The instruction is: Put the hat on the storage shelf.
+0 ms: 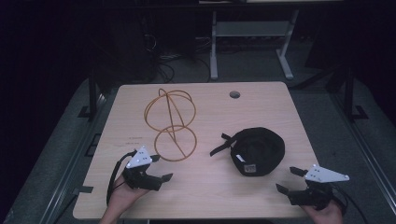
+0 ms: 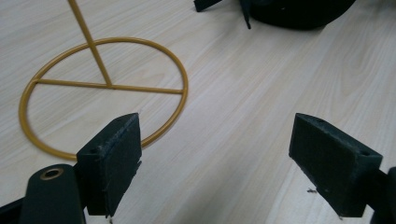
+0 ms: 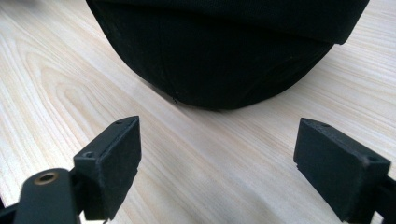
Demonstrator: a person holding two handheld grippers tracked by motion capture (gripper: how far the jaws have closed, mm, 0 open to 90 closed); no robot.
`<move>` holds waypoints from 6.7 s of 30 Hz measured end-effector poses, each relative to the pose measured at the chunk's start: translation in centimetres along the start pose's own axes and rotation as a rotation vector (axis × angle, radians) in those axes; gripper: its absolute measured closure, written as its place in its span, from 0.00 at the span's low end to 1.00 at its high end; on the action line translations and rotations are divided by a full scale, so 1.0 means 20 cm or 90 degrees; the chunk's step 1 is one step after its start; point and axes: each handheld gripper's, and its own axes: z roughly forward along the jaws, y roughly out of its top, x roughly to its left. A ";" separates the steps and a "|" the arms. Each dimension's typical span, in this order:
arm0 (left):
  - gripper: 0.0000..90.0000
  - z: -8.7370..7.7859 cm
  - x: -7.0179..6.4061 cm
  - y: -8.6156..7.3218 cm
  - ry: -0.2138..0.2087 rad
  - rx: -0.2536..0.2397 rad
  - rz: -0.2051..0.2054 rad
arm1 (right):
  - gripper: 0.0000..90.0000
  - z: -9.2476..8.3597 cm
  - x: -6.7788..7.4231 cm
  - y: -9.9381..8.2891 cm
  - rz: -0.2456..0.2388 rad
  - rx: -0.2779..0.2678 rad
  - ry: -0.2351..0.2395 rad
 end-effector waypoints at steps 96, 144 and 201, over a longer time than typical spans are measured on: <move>0.88 0.82 -0.62 0.83 -0.279 0.204 0.298 | 0.16 0.01 0.02 0.01 -0.005 -0.006 0.024; 0.91 0.64 -0.58 1.06 -0.456 0.014 0.164 | 0.28 0.04 0.06 0.11 0.017 -0.172 0.081; 0.53 0.31 -0.39 0.68 -0.228 0.034 0.200 | 0.96 -0.09 0.00 0.21 0.004 -0.144 0.094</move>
